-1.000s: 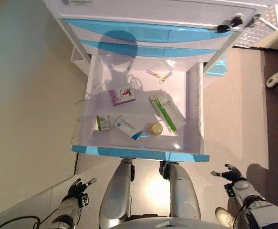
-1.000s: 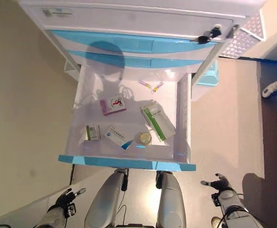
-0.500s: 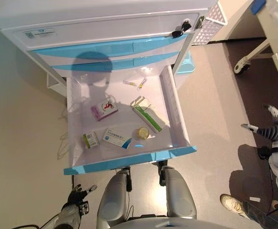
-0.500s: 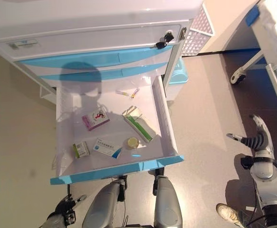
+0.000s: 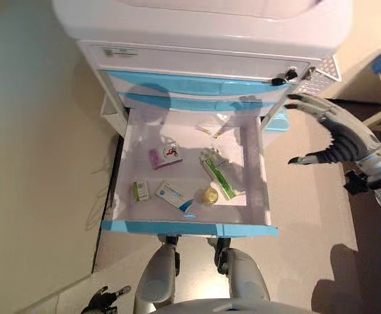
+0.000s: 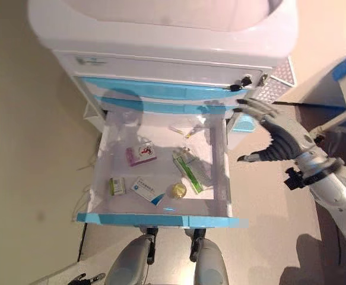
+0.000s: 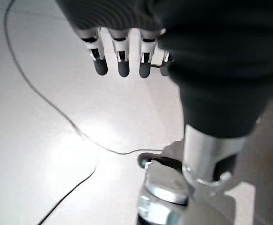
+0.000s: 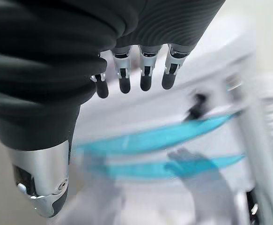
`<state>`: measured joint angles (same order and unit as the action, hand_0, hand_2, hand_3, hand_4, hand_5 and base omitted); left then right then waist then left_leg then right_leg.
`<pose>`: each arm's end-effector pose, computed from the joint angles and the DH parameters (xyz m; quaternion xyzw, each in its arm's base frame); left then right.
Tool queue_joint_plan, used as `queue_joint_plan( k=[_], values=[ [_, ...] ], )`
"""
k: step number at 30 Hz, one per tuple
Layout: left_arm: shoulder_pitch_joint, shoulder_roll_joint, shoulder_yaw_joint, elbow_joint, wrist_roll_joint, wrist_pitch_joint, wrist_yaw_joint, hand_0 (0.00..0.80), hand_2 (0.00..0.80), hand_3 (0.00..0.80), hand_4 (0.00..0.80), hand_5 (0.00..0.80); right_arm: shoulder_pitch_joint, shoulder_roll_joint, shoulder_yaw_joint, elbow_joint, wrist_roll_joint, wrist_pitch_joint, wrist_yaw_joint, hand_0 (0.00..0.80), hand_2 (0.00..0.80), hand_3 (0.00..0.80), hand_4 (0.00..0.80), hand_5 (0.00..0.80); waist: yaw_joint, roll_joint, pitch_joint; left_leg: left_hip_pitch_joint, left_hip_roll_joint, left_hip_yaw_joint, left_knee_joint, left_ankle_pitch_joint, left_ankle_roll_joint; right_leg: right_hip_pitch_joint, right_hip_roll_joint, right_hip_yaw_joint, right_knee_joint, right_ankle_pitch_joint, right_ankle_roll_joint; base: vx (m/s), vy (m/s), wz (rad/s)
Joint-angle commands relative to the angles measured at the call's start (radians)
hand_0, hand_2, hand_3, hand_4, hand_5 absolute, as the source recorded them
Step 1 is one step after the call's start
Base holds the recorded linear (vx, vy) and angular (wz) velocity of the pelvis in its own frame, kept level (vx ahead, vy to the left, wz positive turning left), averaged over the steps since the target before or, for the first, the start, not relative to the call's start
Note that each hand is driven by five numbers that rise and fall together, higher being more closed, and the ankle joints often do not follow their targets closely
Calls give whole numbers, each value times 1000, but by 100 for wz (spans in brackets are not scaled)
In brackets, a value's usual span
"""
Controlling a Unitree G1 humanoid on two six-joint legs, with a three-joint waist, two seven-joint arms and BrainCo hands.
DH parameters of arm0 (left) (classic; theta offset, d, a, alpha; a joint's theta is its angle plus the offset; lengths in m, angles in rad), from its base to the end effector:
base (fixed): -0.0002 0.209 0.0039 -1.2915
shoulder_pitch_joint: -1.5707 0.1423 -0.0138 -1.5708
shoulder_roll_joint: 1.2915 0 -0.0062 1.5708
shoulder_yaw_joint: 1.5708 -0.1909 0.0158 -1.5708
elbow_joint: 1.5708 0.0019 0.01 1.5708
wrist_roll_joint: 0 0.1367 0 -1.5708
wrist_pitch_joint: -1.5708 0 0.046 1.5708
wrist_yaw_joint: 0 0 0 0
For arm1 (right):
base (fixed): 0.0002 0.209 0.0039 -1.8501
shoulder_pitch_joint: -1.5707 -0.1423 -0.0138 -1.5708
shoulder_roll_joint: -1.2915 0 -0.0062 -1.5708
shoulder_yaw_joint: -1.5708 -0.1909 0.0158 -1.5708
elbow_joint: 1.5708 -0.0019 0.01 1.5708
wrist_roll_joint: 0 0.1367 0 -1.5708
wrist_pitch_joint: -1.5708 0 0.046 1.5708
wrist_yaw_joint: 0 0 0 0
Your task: Open the drawer and pick up the medicine
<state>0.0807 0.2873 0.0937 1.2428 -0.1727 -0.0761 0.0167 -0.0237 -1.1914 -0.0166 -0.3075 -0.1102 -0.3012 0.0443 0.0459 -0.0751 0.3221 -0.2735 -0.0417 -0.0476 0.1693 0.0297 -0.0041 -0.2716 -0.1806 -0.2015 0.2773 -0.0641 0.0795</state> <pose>0.0410 0.2599 -0.1157 0.0311 0.5582 0.1836 0.8085 0.1928 -0.2663 0.1990 -0.5887 -0.2494 0.1735 0.7491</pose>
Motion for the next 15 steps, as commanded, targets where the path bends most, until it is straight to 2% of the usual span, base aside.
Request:
queue_joint_plan(
  k=[1, 5, 6, 11, 15],
  values=[
    [4, 47, 3, -13, -2, -11, -14, 0, 0, 0, 0, 0, -77, -17, 85, -27, -32, -34, 33, 0, 0, 0, 0, 0, 43, -41, -4, -8, -17, -34, -18, 1, -22, 0, -23, -14, -91, 129, 61, -23, -87, 46],
    [2, 61, -15, -22, 0, -11, -20, 0, 0, 0, 0, 0, -179, -64, 250, 3, -85, -28, 61, 0, 0, 0, 0, 0, 72, -36, -1, -14, -19, -81, -33, 24, -35, 21, -30, -63, -93, 119, 57, -10, -49, 38],
    [2, 61, -13, -22, 0, -11, -20, 0, 0, 0, 0, 0, -184, -63, 255, 4, -85, -28, 61, 0, 0, 0, 0, 0, 69, -36, -1, -14, -19, -82, -33, 24, -35, 21, -30, -64, -93, 118, 57, -15, -31, 37],
    [-5, 73, -20, -62, -29, -21, -17, 0, 0, 0, 0, 0, -219, -40, 391, 69, -150, -11, 94, 0, 0, 0, 0, 0, 110, -17, 10, -30, -32, -157, -56, 55, -45, 42, -45, -142, -88, 106, 56, -17, -52, 44],
    [1, 72, -33, -79, -43, -26, -19, 0, 0, 0, 0, 0, -235, -7, 456, 115, -183, -1, 107, 0, 0, 0, 0, 0, 127, -6, 18, -32, -35, -174, -57, 56, -46, 51, -48, -160, -86, 100, 57, -17, -18, 37]
  ],
)
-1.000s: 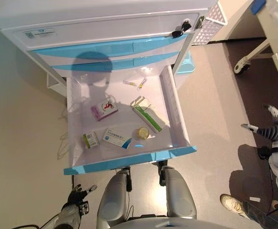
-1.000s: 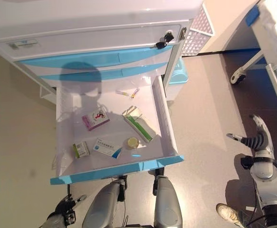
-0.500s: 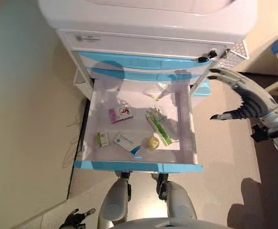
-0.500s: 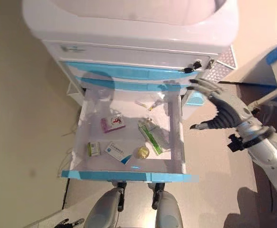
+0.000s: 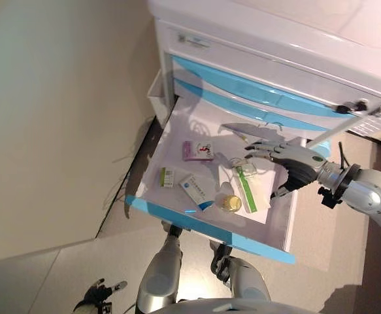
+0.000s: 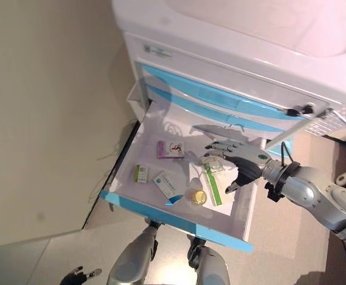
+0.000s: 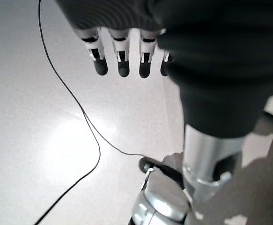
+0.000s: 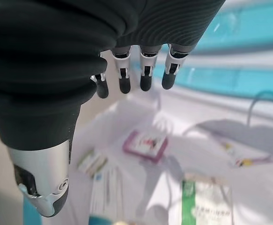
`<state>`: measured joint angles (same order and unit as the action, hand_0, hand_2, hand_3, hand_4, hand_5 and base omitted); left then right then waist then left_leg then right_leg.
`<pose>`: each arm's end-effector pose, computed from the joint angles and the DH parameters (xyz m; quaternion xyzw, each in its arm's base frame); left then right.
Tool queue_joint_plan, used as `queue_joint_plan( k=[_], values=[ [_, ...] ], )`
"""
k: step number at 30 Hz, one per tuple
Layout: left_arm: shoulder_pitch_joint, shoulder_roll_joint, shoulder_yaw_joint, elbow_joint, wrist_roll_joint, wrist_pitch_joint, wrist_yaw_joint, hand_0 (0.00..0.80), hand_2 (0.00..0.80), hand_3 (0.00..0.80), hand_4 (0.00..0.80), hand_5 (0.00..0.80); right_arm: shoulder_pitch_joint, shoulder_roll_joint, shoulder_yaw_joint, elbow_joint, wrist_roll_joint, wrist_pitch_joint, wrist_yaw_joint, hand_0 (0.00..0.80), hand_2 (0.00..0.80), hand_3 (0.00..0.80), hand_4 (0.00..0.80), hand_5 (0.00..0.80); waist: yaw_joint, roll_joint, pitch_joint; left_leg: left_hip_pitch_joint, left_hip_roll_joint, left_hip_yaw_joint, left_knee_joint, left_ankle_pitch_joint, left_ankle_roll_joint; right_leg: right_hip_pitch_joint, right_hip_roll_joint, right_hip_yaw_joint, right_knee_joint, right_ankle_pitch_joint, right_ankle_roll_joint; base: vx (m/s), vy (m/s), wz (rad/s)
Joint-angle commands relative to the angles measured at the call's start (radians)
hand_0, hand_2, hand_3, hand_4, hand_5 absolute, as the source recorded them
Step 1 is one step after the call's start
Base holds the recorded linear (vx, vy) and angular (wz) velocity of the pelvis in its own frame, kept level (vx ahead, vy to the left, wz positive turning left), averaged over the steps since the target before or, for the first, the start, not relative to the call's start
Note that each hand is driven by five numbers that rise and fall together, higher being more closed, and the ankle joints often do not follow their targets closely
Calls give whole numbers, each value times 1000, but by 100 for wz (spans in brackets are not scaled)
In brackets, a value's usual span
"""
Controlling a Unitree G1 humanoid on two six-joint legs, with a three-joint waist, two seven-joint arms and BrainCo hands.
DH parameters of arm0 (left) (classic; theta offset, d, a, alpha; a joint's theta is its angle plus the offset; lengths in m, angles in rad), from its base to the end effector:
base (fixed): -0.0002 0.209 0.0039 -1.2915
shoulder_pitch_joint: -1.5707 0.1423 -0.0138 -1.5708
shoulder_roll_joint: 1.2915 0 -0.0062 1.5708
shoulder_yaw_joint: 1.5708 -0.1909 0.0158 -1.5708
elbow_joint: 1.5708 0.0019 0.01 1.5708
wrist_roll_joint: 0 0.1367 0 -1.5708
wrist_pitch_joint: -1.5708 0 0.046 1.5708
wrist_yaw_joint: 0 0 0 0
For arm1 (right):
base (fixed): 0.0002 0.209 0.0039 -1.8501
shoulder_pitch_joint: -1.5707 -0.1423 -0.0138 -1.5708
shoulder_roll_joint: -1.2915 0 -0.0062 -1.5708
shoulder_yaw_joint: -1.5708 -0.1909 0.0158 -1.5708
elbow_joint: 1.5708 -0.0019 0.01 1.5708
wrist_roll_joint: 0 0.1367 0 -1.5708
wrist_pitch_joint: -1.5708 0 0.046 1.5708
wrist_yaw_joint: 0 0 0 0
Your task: Open the drawer and pick up the medicine
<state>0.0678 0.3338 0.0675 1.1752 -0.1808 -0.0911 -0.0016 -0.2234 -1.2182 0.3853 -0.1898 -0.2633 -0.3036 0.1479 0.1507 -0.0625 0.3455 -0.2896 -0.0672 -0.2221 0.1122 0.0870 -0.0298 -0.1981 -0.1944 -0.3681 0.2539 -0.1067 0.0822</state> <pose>0.0587 0.2738 -0.1064 0.0530 0.5184 0.1714 0.8361 0.2126 -0.2494 0.1600 -0.6455 -0.1544 0.3138 0.6790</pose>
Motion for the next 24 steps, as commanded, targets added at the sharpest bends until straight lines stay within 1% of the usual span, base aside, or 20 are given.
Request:
queue_joint_plan(
  k=[1, 2, 4, 5, 7, 9, 10, 12, 17, 19, 20, 21, 24],
  values=[
    [17, 25, -18, -18, -34, -14, 1, 0, 0, 0, 0, 0, -52, 56, 99, 54, -51, 13, 5, 0, 0, 0, 0, 0, 32, -13, -4, -20, -12, -8, -2, 3, -21, -21, -35, -3, -64, 142, 54, -22, -2, 11],
    [20, 24, -26, -24, -39, -16, 3, 0, 0, 0, 0, 0, -66, 76, 128, 82, -66, 17, 7, 0, 0, 0, 0, 0, 39, -9, -4, -22, -11, -14, -5, 6, -20, -22, -35, -7, -63, 141, 54, -15, -2, 8],
    [23, 23, -29, -29, -40, -17, 4, 0, 0, 0, 0, 0, -80, 97, 155, 116, -81, 20, 1, 0, 0, 0, 0, 0, 41, -7, -4, -24, -12, -18, -4, 7, -20, -23, -36, -11, -61, 140, 54, -11, 4, 10],
    [18, 24, -34, -22, -44, -19, 7, 0, 0, 0, 0, 0, -96, 146, 188, 175, -98, 30, -1, 0, 0, 0, 0, 0, 49, -1, 0, -26, -12, -24, -6, 10, -21, -25, -36, -15, -59, 138, 54, -13, 14, 13],
    [18, 23, -37, -20, -42, -20, 13, 0, 0, 0, 0, 0, -111, 192, 228, 254, -142, 37, -15, 0, 0, 0, 0, 0, 52, 6, 0, -27, -15, -32, -8, 13, -20, -25, -40, -19, -54, 135, 53, -5, 16, 14],
    [17, 22, -38, -18, -43, -21, 15, 0, 0, 0, 0, 0, -114, 208, 236, 278, -154, 40, -20, 0, 0, 0, 0, 0, 51, 8, 0, -28, -16, -33, -8, 13, -20, -26, -41, -20, -52, 134, 52, 0, 20, 8],
    [16, 21, -40, -12, -41, -21, 21, 0, 0, 0, 0, 0, -112, 244, 254, 324, -183, 47, -23, 0, 0, 0, 0, 0, 53, 14, 0, -29, -16, -32, -7, 12, -20, -27, -43, -20, -48, 132, 52, 5, 24, 7],
    [16, 18, -46, -10, -42, -22, 24, 0, 0, 0, 0, 0, -118, 283, 278, 393, -217, 55, -39, 0, 0, 0, 0, 0, 55, 20, -1, -29, -18, -35, -6, 11, -19, -30, -46, -19, -44, 130, 52, 5, 14, 2],
    [14, 7, -60, -14, -45, -22, 27, 0, 0, 0, 0, 0, -101, 321, 274, 443, -242, 65, -54, 0, 0, 0, 0, 0, 49, 31, 1, -33, -21, -33, -2, 11, -17, -34, -52, -13, -38, 128, 50, 0, 0, 0],
    [11, -5, -82, -31, -53, -23, 31, 0, 0, 0, 0, 0, -109, 348, 283, 475, -257, 76, -64, 0, 0, 0, 0, 0, 46, 40, 4, -33, -23, -33, -4, 12, -16, -36, -54, -11, -36, 128, 49, 0, 0, 0],
    [12, -5, -82, -31, -54, -23, 32, 0, 0, 0, 0, 0, -109, 348, 284, 476, -258, 76, -65, 0, 0, 0, 0, 0, 46, 40, 4, -33, -23, -33, -4, 12, -16, -36, -54, -11, -36, 128, 49, 0, 0, 0],
    [5, -10, -89, -29, -60, -27, 37, 0, 0, 0, 0, 0, -116, 370, 291, 505, -267, 81, -76, 0, 0, 0, 0, 0, 44, 42, 5, -33, -22, -32, -3, 11, -15, -39, -55, -7, -35, 129, 49, 0, 0, 0],
    [7, -19, -106, -50, -75, -30, 40, 0, 0, 0, 0, 0, -132, 397, 304, 538, -283, 90, -85, 0, 0, 0, 0, 0, 44, 44, 9, -34, -23, -28, -1, 10, -12, -44, -56, -1, -36, 134, 50, 0, 0, 0]
  ],
)
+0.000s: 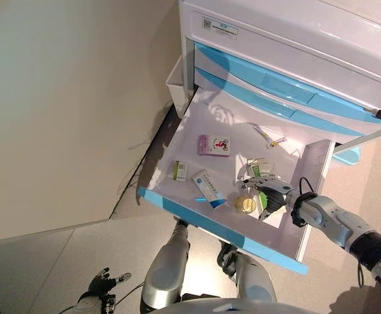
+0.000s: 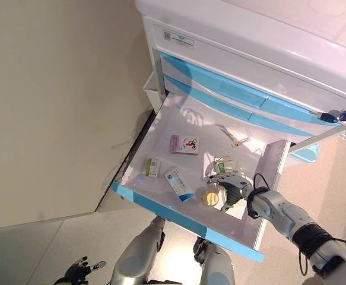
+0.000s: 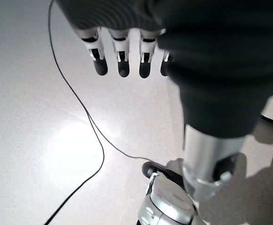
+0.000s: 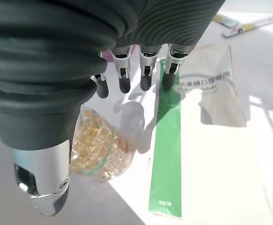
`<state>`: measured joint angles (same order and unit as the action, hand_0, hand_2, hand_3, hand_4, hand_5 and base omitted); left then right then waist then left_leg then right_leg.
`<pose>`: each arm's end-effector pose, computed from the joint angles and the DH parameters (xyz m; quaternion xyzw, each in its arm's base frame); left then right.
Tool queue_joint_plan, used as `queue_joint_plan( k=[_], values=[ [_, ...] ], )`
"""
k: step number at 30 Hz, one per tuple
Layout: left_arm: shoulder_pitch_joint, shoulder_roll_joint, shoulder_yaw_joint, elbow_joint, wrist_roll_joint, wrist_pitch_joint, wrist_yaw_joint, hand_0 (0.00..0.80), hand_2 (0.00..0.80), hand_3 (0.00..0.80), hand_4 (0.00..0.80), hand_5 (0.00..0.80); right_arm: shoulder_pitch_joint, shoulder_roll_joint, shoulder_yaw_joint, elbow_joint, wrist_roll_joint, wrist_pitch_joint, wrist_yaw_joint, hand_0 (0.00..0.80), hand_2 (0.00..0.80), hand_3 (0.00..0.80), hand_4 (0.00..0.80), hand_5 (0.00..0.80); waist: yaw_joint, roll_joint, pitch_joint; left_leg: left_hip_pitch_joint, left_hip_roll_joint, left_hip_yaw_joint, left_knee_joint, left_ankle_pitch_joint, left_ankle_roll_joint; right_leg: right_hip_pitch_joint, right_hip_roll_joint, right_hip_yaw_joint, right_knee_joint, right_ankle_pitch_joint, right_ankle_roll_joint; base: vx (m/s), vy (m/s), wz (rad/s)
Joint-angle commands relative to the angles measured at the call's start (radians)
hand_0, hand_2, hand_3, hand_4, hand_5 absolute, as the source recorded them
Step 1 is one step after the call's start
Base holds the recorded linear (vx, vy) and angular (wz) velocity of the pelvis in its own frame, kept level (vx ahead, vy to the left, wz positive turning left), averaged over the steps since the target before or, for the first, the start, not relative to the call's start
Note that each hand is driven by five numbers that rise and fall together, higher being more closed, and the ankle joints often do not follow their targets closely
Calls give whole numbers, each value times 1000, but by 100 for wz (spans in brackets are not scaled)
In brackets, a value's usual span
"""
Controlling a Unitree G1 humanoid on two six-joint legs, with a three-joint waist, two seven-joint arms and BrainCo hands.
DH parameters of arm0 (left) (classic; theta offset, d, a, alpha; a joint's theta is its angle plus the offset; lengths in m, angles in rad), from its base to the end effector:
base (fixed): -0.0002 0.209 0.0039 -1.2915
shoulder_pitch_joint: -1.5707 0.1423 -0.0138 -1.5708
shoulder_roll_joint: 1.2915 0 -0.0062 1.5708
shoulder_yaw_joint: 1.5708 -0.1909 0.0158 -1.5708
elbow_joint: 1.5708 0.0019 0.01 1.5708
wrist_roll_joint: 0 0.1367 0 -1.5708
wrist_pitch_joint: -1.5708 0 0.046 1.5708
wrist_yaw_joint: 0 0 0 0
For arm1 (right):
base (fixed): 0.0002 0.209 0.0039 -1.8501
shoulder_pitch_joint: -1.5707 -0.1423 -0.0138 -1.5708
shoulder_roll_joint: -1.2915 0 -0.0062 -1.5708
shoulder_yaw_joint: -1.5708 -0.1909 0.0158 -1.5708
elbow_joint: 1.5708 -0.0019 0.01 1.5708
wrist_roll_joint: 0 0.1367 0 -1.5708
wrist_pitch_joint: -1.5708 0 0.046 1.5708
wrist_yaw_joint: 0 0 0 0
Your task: Open the drawer and pick up the medicine
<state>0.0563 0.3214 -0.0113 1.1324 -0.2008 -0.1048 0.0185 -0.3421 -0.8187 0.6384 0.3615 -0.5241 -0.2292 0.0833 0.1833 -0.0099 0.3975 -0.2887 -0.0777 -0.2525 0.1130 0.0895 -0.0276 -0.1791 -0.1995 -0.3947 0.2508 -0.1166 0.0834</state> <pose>0.0714 0.2626 -0.1067 0.0653 0.4979 0.1437 0.8528 0.2389 -0.2363 0.0454 -0.6440 0.0132 0.3115 0.6986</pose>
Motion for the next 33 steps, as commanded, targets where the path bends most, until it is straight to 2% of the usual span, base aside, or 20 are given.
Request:
queue_joint_plan(
  k=[1, 17, 33],
  values=[
    [18, -9, -32, -8, -58, -18, 21, 0, 0, 0, 0, 0, -18, 7, 59, 1, -32, 17, -26, 0, 0, 0, 0, 0, 12, -7, -43, -35, -13, 3, -1, 6, -13, -65, -52, 28, -33, 145, 49, 0, 0, 0],
    [8, -22, -44, -8, -65, -16, 35, 0, 0, 0, 0, 0, -15, 50, 47, 4, -49, 33, -63, 0, 0, 0, 0, 0, 7, -1, -38, -41, -17, 4, 1, 6, -7, -77, -61, 38, -24, 146, 51, 0, 0, 0],
    [3, -19, -49, -8, -53, -16, 26, 0, 0, 0, 0, 0, -37, 15, 154, -45, -48, -7, 30, 0, 0, 0, 0, 0, 9, -10, -34, -40, -20, -2, -4, 5, -6, -83, -63, 40, -16, 143, 51, 0, 0, 0]
  ],
)
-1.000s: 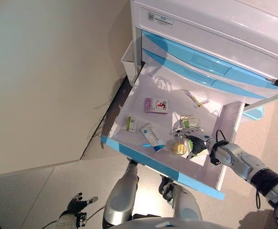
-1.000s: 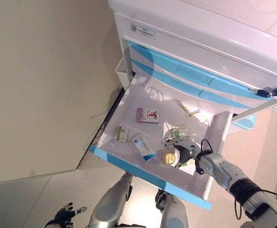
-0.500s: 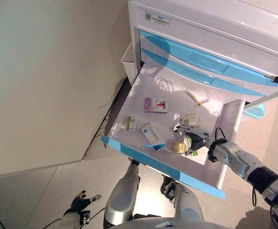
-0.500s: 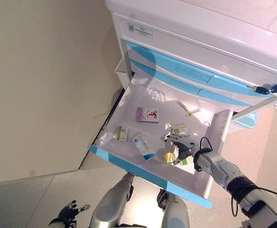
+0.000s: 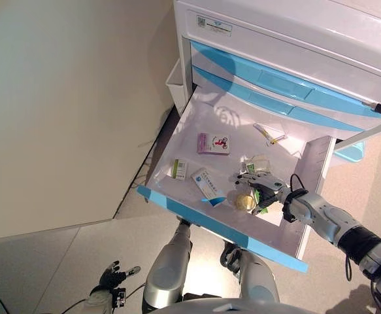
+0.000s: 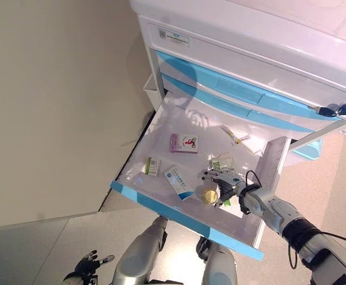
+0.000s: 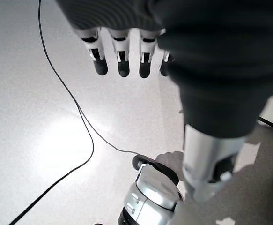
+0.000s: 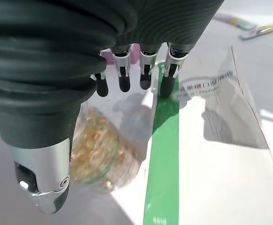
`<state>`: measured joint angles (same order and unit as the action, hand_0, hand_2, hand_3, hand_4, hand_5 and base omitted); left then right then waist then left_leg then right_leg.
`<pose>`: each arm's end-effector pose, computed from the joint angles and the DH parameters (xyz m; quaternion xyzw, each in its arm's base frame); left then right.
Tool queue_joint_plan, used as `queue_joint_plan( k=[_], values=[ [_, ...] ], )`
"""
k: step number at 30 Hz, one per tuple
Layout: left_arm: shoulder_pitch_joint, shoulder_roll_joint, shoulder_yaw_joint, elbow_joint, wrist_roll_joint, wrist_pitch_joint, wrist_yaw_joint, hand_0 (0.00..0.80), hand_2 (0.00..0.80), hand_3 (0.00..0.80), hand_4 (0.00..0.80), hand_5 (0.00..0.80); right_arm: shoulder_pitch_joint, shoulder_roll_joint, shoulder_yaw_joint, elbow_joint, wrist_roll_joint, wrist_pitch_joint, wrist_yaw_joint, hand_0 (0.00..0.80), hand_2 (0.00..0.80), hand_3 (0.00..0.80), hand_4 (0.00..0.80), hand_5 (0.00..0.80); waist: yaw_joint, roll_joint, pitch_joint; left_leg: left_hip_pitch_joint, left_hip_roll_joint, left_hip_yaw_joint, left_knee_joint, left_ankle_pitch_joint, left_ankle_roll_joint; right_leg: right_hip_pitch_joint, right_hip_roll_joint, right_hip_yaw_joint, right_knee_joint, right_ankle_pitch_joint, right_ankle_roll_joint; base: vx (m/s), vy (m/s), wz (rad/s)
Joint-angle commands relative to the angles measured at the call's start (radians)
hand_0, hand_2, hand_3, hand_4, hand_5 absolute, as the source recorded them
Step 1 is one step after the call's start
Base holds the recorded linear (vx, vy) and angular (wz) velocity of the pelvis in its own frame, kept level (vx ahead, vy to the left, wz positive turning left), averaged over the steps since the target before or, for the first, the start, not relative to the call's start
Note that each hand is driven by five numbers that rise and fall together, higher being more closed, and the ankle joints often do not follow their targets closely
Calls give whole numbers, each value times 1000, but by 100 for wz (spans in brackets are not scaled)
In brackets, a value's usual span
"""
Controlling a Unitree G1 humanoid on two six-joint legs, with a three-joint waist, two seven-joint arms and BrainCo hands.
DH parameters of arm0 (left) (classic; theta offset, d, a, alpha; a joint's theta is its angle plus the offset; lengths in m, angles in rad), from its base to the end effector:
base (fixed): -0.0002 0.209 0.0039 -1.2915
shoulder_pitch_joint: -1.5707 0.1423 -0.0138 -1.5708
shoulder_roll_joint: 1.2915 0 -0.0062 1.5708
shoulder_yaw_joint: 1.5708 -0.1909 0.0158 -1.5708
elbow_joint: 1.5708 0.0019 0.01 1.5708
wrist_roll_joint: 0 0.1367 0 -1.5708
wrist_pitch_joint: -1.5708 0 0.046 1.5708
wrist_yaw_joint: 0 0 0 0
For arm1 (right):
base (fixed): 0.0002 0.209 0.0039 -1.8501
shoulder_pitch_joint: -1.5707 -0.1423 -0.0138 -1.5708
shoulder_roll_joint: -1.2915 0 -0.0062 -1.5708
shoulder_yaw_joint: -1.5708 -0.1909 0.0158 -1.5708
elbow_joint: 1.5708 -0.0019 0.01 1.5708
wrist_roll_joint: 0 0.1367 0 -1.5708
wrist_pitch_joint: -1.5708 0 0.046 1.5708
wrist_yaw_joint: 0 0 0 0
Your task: Open the drawer and pick up the medicine
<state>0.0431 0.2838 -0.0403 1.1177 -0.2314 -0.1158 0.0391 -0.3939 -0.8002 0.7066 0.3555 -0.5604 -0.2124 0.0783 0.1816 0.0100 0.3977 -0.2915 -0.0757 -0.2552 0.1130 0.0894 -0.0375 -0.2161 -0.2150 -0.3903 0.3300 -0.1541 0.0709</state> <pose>0.0792 0.2469 -0.1096 0.0488 0.4845 0.1376 0.8625 0.2450 -0.2219 0.0459 -0.6597 -0.0076 0.3289 0.6757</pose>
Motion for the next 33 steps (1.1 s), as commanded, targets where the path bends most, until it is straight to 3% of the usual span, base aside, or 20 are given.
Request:
queue_joint_plan(
  k=[1, 17, 19, 20, 22, 27, 30, 33],
  values=[
    [16, 19, -23, 3, -24, -4, 5, 0, 0, 0, 0, 0, 9, -5, 100, -44, -7, -27, 48, 0, 0, 0, 0, 0, 11, -32, -33, -37, -21, 2, -4, 5, 4, -47, -47, 37, -95, 182, 64, 0, 0, 0],
    [14, 28, -15, 3, -31, -2, 1, 0, 0, 0, 0, 0, -23, 2, 140, -47, 20, -30, 91, 0, 0, 0, 0, 0, 16, -43, -28, -36, -18, 1, -5, 5, 4, -52, -44, 41, -97, 186, 64, 0, 0, 0],
    [13, 27, -16, 2, -33, -2, 2, 0, 0, 0, 0, 0, -22, 5, 139, -45, 20, -28, 92, 420, 420, 420, 420, 420, 16, -43, -27, -37, -18, 1, -3, 5, 4, -52, -44, 41, -96, 185, 64, 0, 0, 0],
    [13, 27, -16, 2, -33, -2, 2, 0, 0, 0, 0, 0, -22, 5, 139, -45, 20, -28, 92, 436, 436, 436, 436, 436, 16, -43, -27, -37, -18, 1, -3, 5, 4, -52, -44, 41, -96, 185, 64, 0, 0, 0],
    [12, 26, -18, -3, -35, -1, 4, 0, 0, 0, 0, 0, -23, 9, 138, -47, 22, -26, 90, 653, 653, 653, 653, 653, 15, -44, -26, -37, -18, 1, -3, 5, 4, -53, -43, 43, -95, 184, 63, 0, 0, 0],
    [15, 24, -21, -14, -41, -2, 5, 0, 0, 0, 0, 0, -20, 2, 128, -56, 30, -26, 90, 740, 740, 740, 740, 740, 16, -43, -25, -36, -20, -3, -5, 6, 5, -53, -44, 44, -92, 183, 63, 0, 0, 0],
    [14, 25, -22, -14, -42, -2, 4, 0, 0, 0, 0, 0, -21, -2, 125, -53, 36, -26, 88, 709, 709, 709, 709, 709, 17, -42, -26, -37, -21, -5, -4, 6, 6, -53, -45, 42, -91, 182, 62, 0, 0, 0],
    [16, 25, -24, -15, -42, -2, 3, 0, 0, 0, 0, 0, -19, 0, 119, -48, 40, -24, 82, 781, 781, 781, 781, 781, 17, -41, -26, -38, -23, -8, -3, 7, 6, -53, -45, 43, -89, 181, 62, 0, 0, 0]
  ],
)
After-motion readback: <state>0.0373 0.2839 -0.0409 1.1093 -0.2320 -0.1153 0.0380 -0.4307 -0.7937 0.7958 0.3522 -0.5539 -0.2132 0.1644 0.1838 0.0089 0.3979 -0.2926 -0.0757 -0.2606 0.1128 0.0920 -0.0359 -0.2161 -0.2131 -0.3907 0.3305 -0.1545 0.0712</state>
